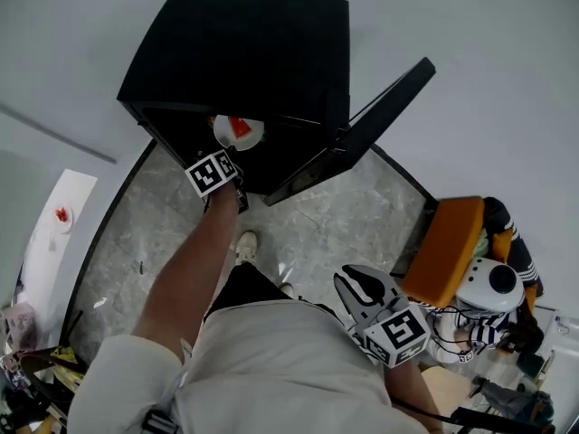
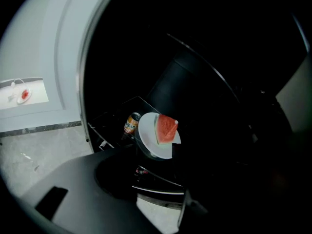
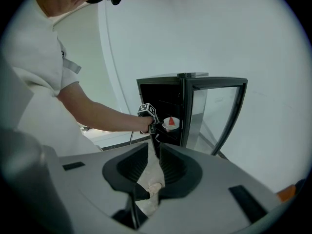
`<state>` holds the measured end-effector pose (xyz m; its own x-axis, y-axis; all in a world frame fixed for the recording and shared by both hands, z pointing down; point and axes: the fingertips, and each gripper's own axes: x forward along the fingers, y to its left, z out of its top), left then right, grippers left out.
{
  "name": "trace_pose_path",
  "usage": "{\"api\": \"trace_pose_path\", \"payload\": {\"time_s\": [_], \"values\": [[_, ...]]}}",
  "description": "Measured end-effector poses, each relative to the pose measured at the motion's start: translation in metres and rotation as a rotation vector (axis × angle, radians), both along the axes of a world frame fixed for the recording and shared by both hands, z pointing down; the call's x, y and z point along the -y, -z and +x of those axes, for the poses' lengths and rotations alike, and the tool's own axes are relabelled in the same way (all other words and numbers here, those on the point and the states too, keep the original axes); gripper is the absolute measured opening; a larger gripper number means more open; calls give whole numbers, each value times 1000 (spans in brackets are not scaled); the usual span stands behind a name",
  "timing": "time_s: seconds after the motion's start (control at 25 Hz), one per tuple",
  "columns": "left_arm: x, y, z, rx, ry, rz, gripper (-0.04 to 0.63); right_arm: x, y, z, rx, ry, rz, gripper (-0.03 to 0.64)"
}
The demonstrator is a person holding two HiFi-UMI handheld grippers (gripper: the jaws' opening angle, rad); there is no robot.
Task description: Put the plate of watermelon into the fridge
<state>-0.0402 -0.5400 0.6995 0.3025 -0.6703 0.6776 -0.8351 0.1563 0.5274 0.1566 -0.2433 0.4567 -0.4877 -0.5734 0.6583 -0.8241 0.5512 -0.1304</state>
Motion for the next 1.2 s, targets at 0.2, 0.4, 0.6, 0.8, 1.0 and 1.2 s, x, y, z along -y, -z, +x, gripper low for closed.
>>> {"api": "trace_pose_path", "payload": {"time_s": [0.2,0.4,0.6,0.8,1.0,1.2], "values": [[-39,27,2,0,17,41,227,-27,3,15,36,40,29,81],[-103,54,9,3,36,71,225,-66,7,40,67,80,63,81],[-178,100,28,-51,40,132,225,-111,4,63,107,129,72,81],[-263,143,46,-87,-43,164,224,-144,-5,67,153,185,55,81],[-331,170,60,-75,-197,176,187,-161,-4,60,206,169,69,81],[-377,202,73,-165,-322,222,107,-176,1,39,232,166,75,80]]}}
